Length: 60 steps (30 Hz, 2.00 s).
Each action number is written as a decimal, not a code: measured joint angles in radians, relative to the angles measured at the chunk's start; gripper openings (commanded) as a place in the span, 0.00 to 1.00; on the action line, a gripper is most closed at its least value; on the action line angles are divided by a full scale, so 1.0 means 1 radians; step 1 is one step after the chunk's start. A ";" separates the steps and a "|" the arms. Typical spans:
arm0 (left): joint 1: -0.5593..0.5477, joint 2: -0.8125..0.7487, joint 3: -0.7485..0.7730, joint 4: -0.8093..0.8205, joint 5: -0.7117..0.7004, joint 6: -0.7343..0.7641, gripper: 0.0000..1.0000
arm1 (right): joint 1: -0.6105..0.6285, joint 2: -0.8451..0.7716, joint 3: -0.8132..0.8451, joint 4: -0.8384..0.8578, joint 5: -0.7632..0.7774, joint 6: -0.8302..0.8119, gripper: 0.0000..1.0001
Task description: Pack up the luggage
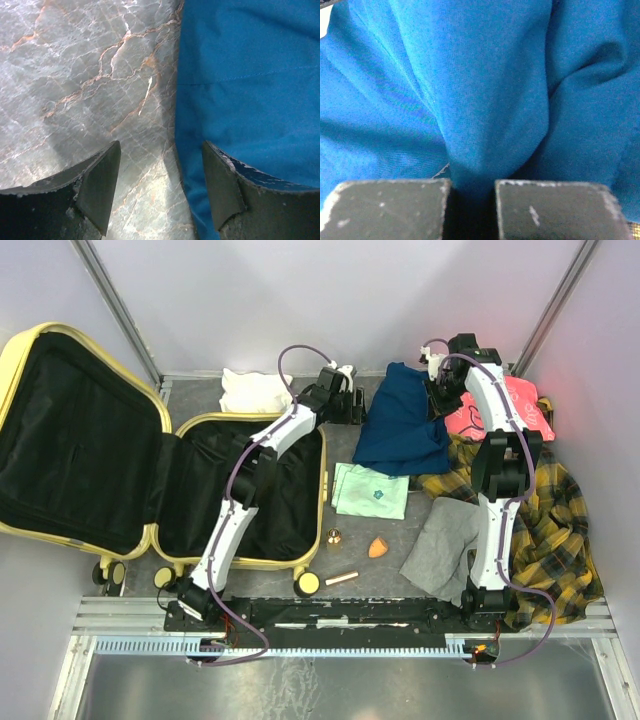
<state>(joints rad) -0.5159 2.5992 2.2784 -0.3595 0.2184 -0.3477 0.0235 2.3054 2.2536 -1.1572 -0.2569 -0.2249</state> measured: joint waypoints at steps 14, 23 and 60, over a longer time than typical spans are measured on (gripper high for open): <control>-0.017 0.080 0.031 0.152 0.135 -0.115 0.06 | 0.000 0.014 -0.001 0.009 0.016 0.037 0.02; -0.017 0.065 0.030 0.160 0.134 -0.123 0.03 | 0.000 0.008 -0.001 0.009 0.018 0.076 0.01; 0.108 -1.006 -0.459 -0.280 -0.093 0.311 0.03 | 0.313 -0.413 -0.093 0.196 -0.200 0.545 0.02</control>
<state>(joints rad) -0.4084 1.5929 1.8194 -0.6392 0.1253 -0.0368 0.3367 1.8923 2.1605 -0.9615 -0.4568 0.3199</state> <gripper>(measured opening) 0.046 0.053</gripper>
